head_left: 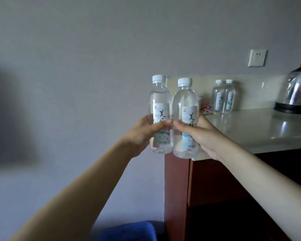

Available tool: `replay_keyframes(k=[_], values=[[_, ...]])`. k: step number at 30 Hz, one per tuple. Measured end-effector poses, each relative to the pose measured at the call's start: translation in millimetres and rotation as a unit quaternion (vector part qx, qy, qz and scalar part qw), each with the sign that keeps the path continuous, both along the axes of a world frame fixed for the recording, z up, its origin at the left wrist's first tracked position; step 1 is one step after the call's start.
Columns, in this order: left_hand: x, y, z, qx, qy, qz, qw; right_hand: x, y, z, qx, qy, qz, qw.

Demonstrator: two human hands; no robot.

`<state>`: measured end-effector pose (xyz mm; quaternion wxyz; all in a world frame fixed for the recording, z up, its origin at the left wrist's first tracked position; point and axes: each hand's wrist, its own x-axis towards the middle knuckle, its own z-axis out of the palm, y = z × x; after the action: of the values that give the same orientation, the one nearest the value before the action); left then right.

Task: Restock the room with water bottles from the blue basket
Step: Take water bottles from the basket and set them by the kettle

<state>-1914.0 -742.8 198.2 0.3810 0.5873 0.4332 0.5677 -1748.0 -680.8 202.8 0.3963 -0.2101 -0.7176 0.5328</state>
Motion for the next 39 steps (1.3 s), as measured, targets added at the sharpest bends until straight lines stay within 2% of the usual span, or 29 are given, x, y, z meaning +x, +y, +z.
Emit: replay_keyframes(k=[12, 18, 25, 34, 39], values=[[115.0, 94.8, 25.6, 0.025, 0.020, -0.033, 0.999, 112.3, 86.1, 17.2, 0.026, 0.043, -0.040, 0.998], [188.3, 171.9, 27.7, 0.015, 0.007, -0.009, 1.000, 183.5, 153.5, 22.8, 0.006, 0.045, -0.079, 0.996], [237.2, 240.3, 20.9, -0.008, -0.011, 0.003, 1.000, 230.8, 214.0, 13.3, -0.021, 0.037, -0.106, 0.993], [253.7, 328.6, 29.0, 0.011, 0.054, 0.024, 0.998, 252.6, 298.6, 10.2, -0.058, 0.054, -0.106, 0.991], [248.0, 386.8, 32.9, -0.010, 0.140, 0.098, 0.985, 245.1, 359.1, 6.5, -0.067, 0.052, -0.111, 0.990]])
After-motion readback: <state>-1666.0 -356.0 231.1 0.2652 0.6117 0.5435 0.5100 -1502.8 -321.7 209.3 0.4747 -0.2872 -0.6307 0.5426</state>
